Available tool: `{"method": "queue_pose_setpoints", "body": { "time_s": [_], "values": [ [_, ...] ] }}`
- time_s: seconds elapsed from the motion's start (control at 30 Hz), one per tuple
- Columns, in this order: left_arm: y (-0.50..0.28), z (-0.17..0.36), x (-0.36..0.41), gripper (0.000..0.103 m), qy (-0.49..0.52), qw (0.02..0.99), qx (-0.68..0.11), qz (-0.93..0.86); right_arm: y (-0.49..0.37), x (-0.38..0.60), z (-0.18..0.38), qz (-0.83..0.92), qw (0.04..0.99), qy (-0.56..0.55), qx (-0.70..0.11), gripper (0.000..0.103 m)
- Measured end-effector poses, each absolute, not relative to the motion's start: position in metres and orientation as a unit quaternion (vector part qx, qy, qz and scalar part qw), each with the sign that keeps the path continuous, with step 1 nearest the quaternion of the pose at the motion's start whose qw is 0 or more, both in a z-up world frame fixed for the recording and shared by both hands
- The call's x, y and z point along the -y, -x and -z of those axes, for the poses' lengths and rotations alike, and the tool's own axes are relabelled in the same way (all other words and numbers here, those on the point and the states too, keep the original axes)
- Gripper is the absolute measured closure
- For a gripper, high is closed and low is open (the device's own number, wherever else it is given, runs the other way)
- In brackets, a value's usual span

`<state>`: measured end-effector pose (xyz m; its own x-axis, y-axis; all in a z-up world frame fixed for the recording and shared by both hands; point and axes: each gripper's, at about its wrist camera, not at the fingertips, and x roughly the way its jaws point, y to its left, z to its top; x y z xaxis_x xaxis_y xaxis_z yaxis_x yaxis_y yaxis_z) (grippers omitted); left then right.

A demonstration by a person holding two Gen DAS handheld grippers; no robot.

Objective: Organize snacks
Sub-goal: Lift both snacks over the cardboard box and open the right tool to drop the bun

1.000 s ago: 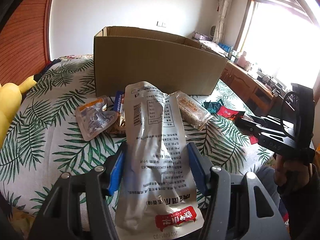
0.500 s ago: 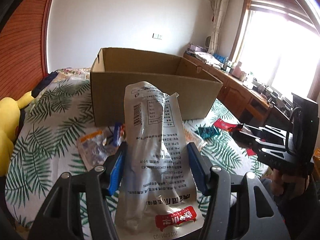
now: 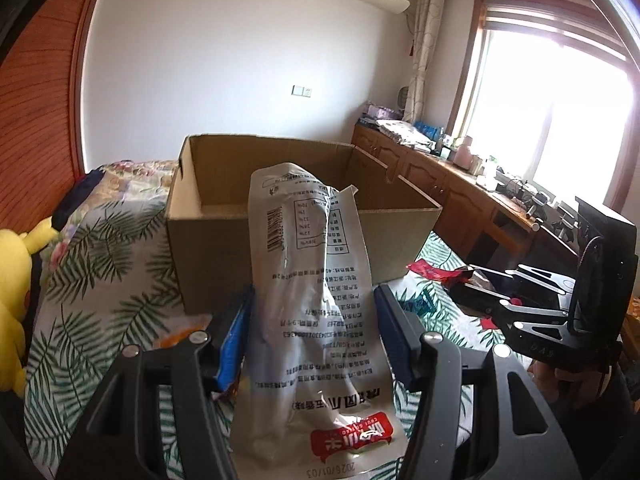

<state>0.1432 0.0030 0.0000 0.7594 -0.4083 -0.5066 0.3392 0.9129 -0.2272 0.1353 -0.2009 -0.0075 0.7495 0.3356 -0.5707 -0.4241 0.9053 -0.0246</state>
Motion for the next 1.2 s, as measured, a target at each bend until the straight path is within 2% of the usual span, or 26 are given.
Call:
{"method": "queue_pose_setpoints", "body": {
  "time_s": [0.63,1.2],
  "values": [
    [-0.215,-0.04,-0.013,0.045,0.026,0.946,-0.246,0.211,-0.194,0.165,-0.044,-0.22,0.938,0.119,-0.239,0.067],
    [-0.289,-0.032,-0.004,0.045,0.011,0.941,-0.272,0.202,-0.262,0.148,-0.034,-0.222,0.934,0.129,-0.247,0.067]
  ]
}}
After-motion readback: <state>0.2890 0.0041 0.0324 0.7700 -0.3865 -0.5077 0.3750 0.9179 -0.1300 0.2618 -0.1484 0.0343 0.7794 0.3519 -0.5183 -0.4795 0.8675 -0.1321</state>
